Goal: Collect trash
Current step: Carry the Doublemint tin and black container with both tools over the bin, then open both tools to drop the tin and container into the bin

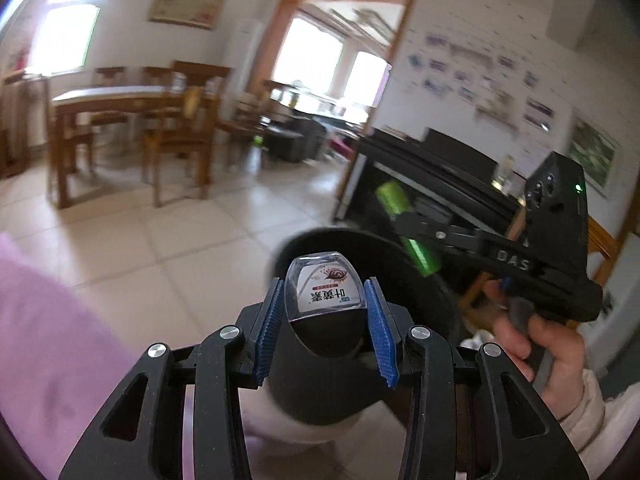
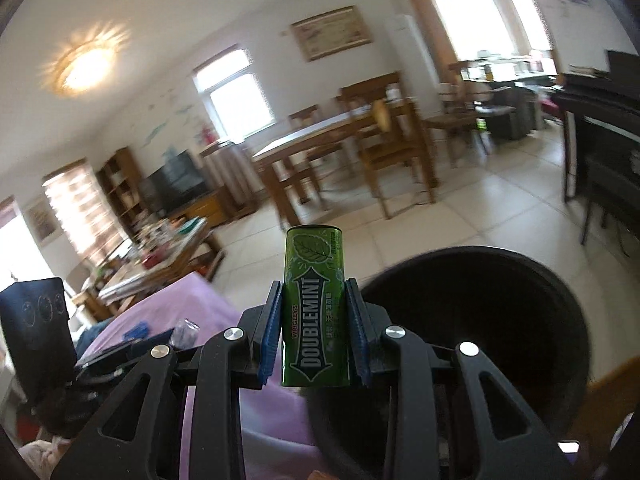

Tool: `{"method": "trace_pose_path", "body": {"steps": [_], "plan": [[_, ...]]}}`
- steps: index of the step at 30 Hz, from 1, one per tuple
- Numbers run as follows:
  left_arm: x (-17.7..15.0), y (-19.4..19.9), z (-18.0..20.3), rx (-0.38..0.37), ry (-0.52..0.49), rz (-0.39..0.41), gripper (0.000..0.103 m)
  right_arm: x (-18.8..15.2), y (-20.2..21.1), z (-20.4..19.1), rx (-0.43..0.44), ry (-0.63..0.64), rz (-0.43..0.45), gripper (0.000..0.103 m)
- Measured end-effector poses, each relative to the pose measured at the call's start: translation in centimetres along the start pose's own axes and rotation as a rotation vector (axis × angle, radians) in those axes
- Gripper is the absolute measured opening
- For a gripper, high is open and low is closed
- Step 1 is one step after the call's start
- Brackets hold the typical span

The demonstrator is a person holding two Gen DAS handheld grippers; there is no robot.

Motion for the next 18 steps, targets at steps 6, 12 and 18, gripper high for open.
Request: {"method": "trace_pose_path", "body": {"steps": [6, 12, 18], "plan": [[-1.1, -7.4, 3.1, -0.060, -0.021, -0.060, 0.041, -0.5, 0.9, 4.6, -0.061, -0.065, 0.018, 0.030], [-1.9, -12.2, 4.0, -0.071, -0.031, -0.112, 0.041, -1.3, 0.4, 6.9, -0.084, -0.095, 0.009, 0.030], [-2.6, -13.6, 4.7, -0.066, -0.065, -0.142, 0.041, -1.8, 0.6, 8.4, -0.090, -0.132, -0.004, 0.030]]}}
Point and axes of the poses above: each gripper's, at about its wrist camera, not at the fingertips, and y roughly against the way its jaws point, z to its right, x to its top, the point moved 4 cm from there along -y, roughly the way its jaws point, and after that the axes turned 8 degrees about z, right-handed, at the moved point
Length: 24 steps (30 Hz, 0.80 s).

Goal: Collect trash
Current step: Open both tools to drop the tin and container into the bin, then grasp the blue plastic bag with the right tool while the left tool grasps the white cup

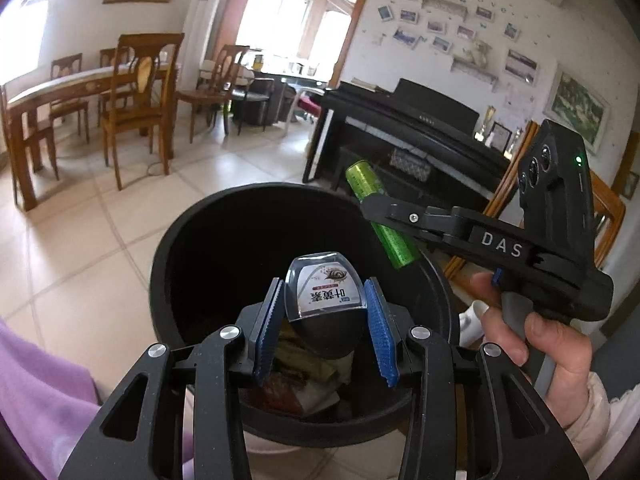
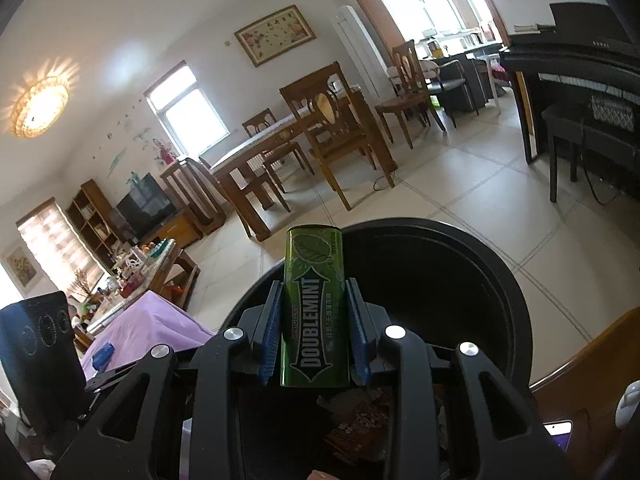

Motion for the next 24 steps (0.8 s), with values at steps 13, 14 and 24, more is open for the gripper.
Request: {"method": "trace_pose_path", "body": {"steps": [13, 14, 24], "plan": [[0.4, 0.3, 1.8, 0.057, -0.084, 0.005, 0.053, 0.4, -0.4, 0.6, -0.014, -0.027, -0.014, 0.034], [0.5, 0.6, 1.7, 0.080, -0.094, 0.015, 0.075, 0.5, -0.3, 0.4, -0.009, -0.027, -0.016, 0.034], [1.7, 4.7, 2.6, 0.153, -0.164, 0.105, 0.098, 1.1, 0.5, -0.6, 0.008, 0.002, 0.019, 0.089]]}}
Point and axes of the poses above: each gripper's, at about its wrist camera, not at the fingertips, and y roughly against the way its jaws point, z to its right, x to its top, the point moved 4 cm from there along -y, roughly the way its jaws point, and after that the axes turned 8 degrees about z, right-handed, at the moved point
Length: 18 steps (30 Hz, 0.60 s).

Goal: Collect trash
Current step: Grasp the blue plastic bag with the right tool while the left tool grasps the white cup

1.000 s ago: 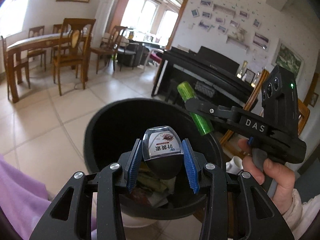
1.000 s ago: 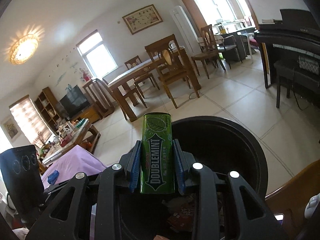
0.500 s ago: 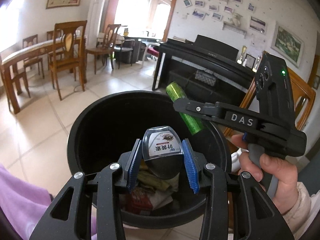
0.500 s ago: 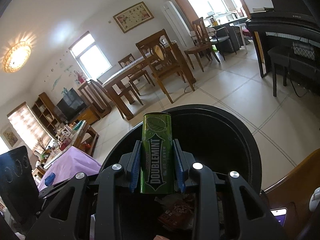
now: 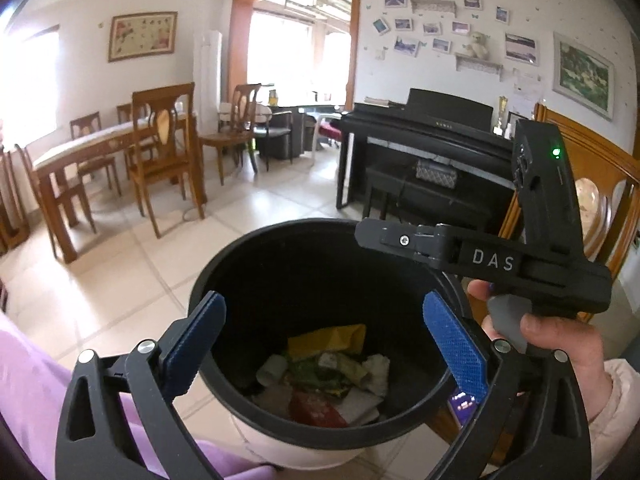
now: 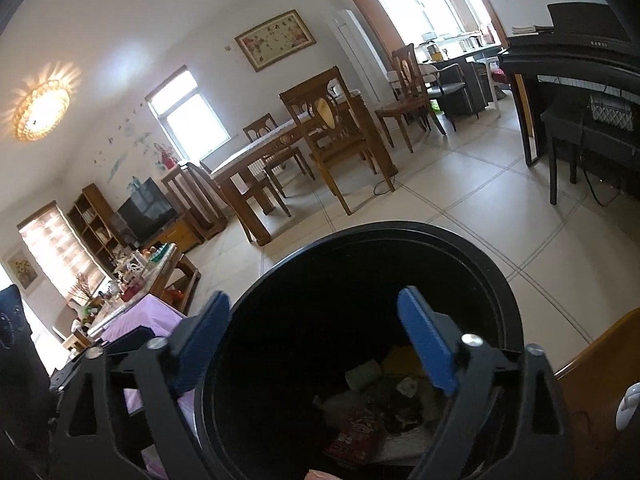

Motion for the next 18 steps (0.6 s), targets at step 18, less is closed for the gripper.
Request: {"method": "trace_pose_path", "body": {"steps": [18], "plan": [[-2.3, 13.0, -14.0, 0.254, 0.174, 0.038, 0.098, -2.5, -1.0, -6.1, 0.025, 0.132, -0.092, 0.089]]}}
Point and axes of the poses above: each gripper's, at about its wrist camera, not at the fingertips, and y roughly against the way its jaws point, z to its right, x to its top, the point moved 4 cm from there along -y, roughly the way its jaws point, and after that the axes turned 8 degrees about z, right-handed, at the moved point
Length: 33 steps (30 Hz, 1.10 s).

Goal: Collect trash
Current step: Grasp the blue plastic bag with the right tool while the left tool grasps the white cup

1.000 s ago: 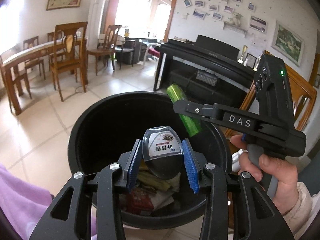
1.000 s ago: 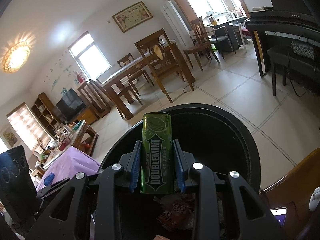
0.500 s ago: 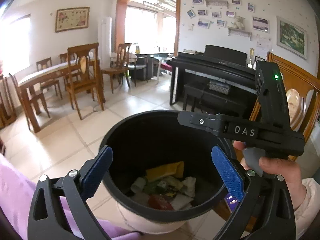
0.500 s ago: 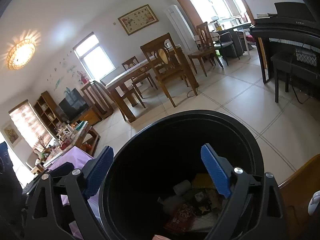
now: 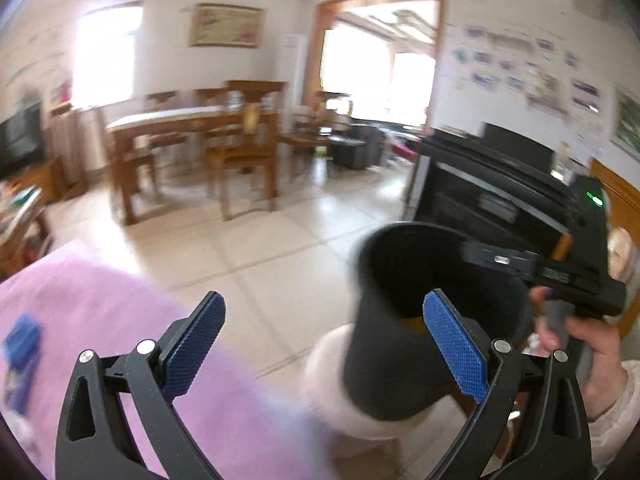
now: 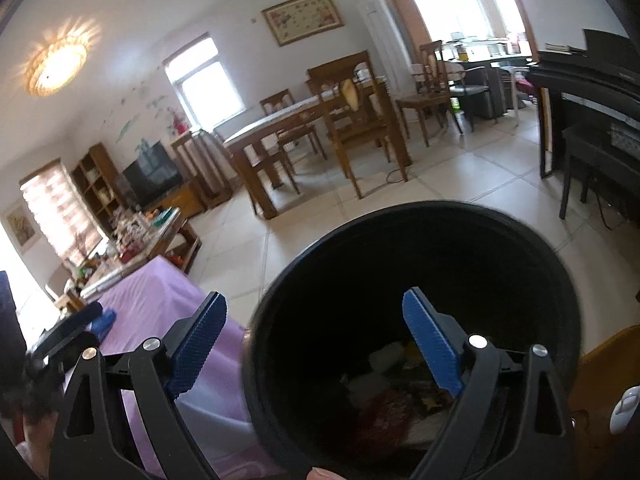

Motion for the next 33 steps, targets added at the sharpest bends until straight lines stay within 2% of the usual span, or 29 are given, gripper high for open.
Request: {"method": "trace_pose_path", "body": {"steps": [7, 11, 12, 13, 14, 17, 19, 22, 28, 33], "plan": [[-1.4, 6.7, -14.0, 0.270, 0.110, -0.023, 0.098, -2.5, -2.6, -6.4, 0.093, 0.082, -0.088, 0.089], [-3.7, 10.5, -20.7, 0.423, 0.165, -0.102, 0.097, -3.7, -4.1, -10.8, 0.163, 0.129, -0.136, 0.089], [-4.2, 11.1, -21.9, 0.440, 0.180, -0.124, 0.097, -4.0, -4.5, -11.9, 0.182, 0.142, -0.146, 0.089], [-5.0, 11.5, -23.0, 0.455, 0.193, -0.147, 0.093, -4.3, -4.9, -13.2, 0.202, 0.156, -0.158, 0.089], [-5.8, 11.8, -24.2, 0.463, 0.205, -0.180, 0.080, -4.6, -5.3, -14.5, 0.223, 0.170, -0.171, 0.089], [-7.7, 11.5, -26.6, 0.437, 0.248, -0.274, 0.066, -5.4, -6.2, -18.4, 0.282, 0.213, -0.201, 0.089], [-8.4, 11.5, -27.4, 0.420, 0.261, -0.296, 0.061, -5.9, -6.8, -21.2, 0.321, 0.257, -0.216, 0.089], [-8.3, 11.6, -28.2, 0.402, 0.251, -0.296, 0.039, -6.6, -7.8, -25.0, 0.362, 0.321, -0.238, 0.089], [-8.7, 12.7, -29.2, 0.353, 0.319, -0.238, 0.037, -8.5, -10.8, -32.3, 0.410, 0.463, -0.290, 0.089], [-8.4, 14.6, -29.8, 0.394, 0.369, -0.157, 0.037, -10.5, -13.7, -37.2, 0.437, 0.582, -0.338, 0.089]]}}
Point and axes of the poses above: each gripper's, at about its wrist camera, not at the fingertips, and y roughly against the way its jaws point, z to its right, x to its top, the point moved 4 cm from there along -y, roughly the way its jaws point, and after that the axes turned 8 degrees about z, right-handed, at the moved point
